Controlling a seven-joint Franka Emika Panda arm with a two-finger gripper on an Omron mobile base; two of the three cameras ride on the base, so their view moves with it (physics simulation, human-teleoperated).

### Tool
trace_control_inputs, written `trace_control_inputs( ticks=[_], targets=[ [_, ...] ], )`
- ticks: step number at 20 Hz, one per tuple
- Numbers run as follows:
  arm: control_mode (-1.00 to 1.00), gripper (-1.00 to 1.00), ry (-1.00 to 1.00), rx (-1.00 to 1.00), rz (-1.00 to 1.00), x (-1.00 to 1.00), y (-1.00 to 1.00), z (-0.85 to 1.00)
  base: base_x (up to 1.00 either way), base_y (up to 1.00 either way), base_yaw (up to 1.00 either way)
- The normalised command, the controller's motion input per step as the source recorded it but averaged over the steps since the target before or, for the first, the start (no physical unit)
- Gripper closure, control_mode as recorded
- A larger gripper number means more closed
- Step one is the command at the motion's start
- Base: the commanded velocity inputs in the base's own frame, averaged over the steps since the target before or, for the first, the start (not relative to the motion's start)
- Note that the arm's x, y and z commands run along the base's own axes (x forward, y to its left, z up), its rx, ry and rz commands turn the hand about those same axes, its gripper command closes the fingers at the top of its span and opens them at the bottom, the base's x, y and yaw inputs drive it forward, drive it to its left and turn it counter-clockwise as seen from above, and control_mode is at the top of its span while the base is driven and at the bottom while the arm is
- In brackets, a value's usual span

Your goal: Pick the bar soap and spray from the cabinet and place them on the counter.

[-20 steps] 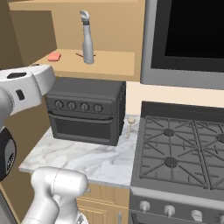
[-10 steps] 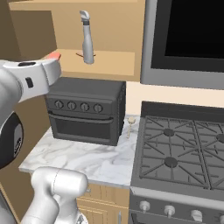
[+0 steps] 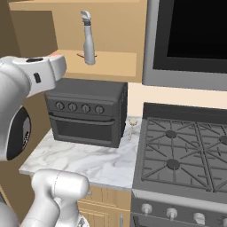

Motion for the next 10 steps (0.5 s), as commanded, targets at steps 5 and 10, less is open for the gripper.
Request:
trace_control_inputs(
  ticks=[5, 10],
  targets=[
    [-1.0, -1.0, -0.04, 0.0, 0.0, 0.13, 0.0, 0.0, 0.0, 0.0, 0.0],
    [-1.0, -1.0, -0.05, 0.0, 0.0, 0.13, 0.0, 0.0, 0.0, 0.0, 0.0]
  ],
)
